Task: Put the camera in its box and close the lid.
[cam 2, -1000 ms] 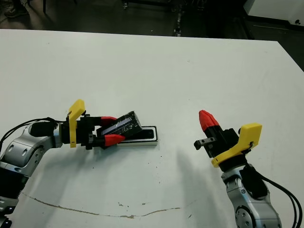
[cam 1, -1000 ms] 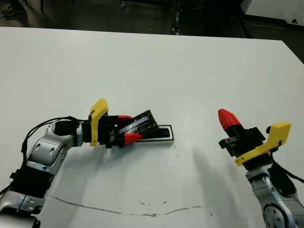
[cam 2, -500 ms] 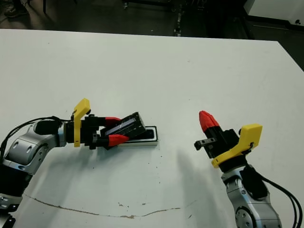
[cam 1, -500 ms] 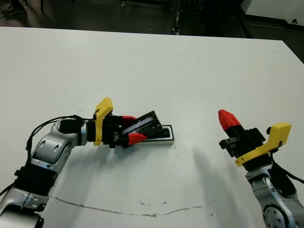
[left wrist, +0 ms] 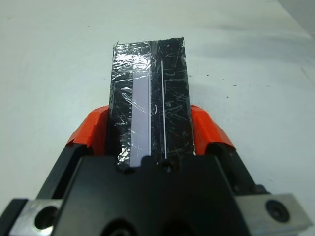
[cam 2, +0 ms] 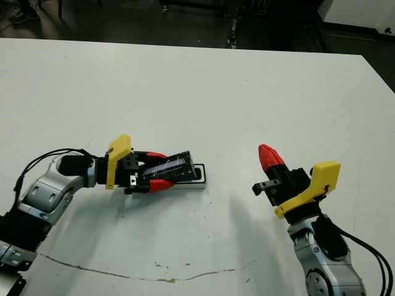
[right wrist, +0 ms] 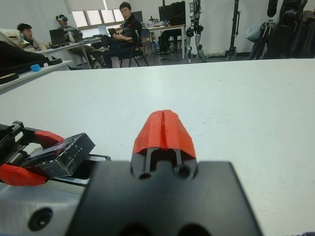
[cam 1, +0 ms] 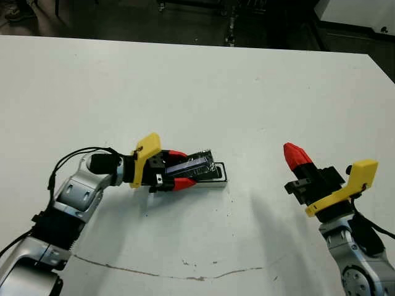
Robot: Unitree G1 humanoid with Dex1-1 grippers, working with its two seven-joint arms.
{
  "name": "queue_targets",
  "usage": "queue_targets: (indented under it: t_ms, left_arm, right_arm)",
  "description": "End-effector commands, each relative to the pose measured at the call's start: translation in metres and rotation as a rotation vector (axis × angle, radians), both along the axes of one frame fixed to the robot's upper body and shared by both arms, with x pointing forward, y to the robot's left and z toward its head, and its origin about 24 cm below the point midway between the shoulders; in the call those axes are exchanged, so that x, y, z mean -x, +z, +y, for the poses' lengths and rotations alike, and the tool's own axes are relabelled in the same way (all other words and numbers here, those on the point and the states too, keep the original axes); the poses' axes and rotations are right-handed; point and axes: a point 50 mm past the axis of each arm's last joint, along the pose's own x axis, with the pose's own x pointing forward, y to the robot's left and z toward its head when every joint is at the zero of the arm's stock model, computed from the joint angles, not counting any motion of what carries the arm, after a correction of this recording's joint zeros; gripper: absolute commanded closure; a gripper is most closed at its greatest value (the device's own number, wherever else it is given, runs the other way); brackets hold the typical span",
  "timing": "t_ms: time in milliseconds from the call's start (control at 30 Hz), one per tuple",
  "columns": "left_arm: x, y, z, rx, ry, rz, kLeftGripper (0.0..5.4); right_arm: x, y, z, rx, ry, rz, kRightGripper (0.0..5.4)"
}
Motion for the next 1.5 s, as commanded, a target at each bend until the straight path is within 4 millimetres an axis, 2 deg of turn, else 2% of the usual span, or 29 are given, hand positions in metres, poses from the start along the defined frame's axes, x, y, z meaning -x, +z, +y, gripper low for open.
queue_targets:
  t_ms: [33, 633, 1133, 1500]
  left_arm:
    - [0.008, -0.025, -0.007, -0.065, -0.022, 0.082, 2.23]
    - [0.007, -0.03, -0.014, -0.051, -0.051, 0.137, 2.23]
    - [0.002, -0.042, -0.034, 0.011, -0.063, 0.256, 2.23]
    - [0.005, -0.05, -0.049, 0.014, -0.114, 0.277, 2.23]
  right_arm:
    - [0.001, -0.003, -0.004, 0.021, -0.003, 0.022, 5.4]
    - [0.002, -0.004, -0.003, 0.02, 0.0, 0.022, 5.4]
    - [0.002, -0.003, -0.004, 0.018, -0.005, 0.03, 5.4]
    - [0.001, -0.003, -0.003, 0.011, -0.001, 0.026, 5.4]
